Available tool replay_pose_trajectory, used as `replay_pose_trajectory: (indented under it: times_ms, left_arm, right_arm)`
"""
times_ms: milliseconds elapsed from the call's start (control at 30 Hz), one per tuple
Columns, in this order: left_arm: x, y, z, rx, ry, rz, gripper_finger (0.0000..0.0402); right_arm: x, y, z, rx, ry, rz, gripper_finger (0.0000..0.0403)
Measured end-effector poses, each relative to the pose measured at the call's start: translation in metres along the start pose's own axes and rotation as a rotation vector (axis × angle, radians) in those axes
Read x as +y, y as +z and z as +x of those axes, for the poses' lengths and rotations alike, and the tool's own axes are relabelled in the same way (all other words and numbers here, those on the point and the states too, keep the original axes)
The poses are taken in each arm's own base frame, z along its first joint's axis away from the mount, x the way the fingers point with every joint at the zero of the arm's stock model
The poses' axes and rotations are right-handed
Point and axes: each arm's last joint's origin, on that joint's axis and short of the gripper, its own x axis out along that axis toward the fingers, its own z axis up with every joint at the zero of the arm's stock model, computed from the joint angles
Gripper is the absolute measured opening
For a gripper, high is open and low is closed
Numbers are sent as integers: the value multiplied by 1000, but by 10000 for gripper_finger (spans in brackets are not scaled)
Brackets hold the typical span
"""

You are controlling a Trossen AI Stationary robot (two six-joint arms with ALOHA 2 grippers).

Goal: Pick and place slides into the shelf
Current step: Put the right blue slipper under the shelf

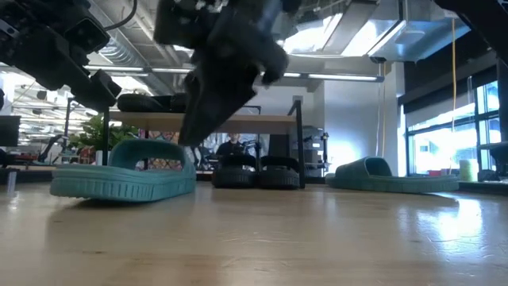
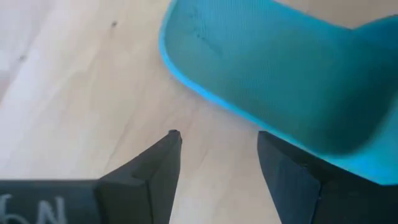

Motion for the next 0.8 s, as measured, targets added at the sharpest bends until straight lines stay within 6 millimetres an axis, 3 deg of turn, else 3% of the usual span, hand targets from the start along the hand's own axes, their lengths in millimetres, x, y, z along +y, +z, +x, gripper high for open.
replay_pose_trajectory:
  times_ms: [233, 333, 567, 800]
  left_arm:
    - [-12, 9, 1, -92, -89, 60, 204]
    - [-21, 14, 1, -143, -155, 99, 204]
    - [-36, 22, -1, -258, -168, 144, 204]
    - [-41, 32, -5, -399, -100, 141, 204]
  right_arm:
    - [4, -4, -55, 21, 5, 8, 211]
    - [4, -16, -74, -26, -12, 14, 211]
    - [11, -77, -116, -205, -170, 116, 211]
    - [28, -151, -138, -459, -329, 110, 211]
